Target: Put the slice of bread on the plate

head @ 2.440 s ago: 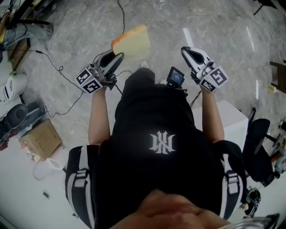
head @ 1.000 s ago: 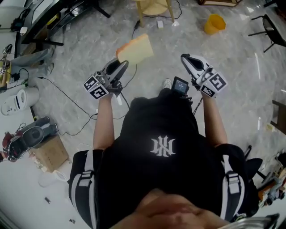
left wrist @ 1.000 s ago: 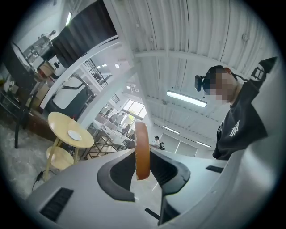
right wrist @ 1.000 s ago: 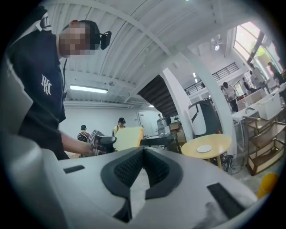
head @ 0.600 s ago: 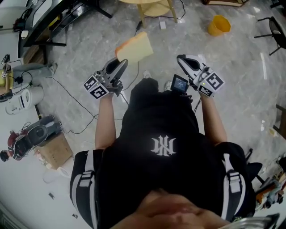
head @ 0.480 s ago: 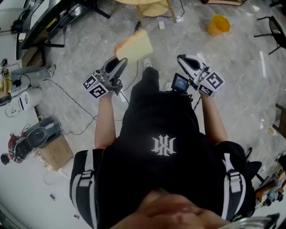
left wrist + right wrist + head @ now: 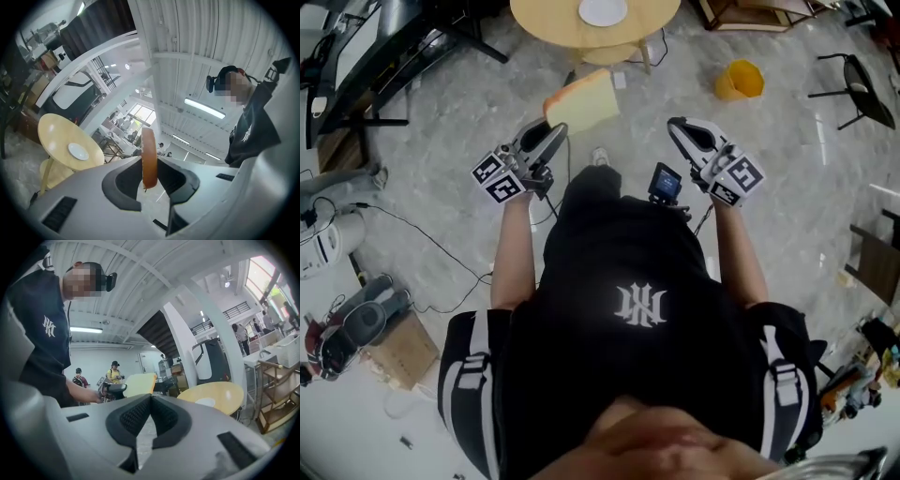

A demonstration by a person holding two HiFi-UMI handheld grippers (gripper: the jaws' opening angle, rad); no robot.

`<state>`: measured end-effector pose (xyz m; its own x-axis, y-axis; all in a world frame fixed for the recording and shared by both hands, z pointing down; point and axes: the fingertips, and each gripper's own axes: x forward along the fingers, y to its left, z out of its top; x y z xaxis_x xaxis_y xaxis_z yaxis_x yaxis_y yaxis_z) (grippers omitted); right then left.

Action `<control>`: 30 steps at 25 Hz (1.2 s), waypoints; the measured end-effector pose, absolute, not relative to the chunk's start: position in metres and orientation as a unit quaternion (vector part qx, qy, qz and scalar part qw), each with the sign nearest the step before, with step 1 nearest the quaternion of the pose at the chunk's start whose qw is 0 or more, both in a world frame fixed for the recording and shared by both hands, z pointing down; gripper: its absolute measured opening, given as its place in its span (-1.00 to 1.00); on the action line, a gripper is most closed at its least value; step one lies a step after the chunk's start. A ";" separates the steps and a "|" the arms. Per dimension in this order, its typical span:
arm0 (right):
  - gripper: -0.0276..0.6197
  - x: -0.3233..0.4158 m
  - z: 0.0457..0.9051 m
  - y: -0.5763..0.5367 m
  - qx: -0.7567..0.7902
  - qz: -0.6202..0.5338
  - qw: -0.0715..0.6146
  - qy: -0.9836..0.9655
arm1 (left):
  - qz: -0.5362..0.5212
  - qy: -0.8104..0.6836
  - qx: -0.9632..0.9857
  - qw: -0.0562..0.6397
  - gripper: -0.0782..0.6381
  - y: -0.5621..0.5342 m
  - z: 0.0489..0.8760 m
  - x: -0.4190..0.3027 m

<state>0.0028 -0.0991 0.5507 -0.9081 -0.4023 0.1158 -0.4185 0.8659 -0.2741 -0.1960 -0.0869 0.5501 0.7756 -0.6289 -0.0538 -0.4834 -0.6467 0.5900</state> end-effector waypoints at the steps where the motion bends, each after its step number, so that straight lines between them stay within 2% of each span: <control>1: -0.91 -0.004 0.549 -0.113 0.215 0.147 0.030 -0.965 | -0.128 -0.304 0.900 0.285 -0.49 -0.102 0.550 -0.201; 9: -0.91 -0.050 0.533 -0.192 0.251 0.135 0.030 -0.958 | -0.125 -0.261 0.910 0.296 -0.49 -0.195 0.559 -0.243; 16: -0.91 -0.036 0.545 -0.240 0.255 0.125 0.068 -0.956 | -0.119 -0.255 0.910 0.306 -0.49 -0.251 0.568 -0.230; 30: -0.91 -0.030 0.541 -0.432 0.153 0.114 0.020 -0.982 | -0.139 -0.342 0.864 0.343 -0.49 -0.367 0.576 -0.211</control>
<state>-0.0304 -0.4316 0.5412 -0.9527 -0.2949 0.0734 -0.3039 0.9277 -0.2169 -0.2108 -0.3671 0.5765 0.7273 -0.6863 -0.0055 -0.4955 -0.5305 0.6878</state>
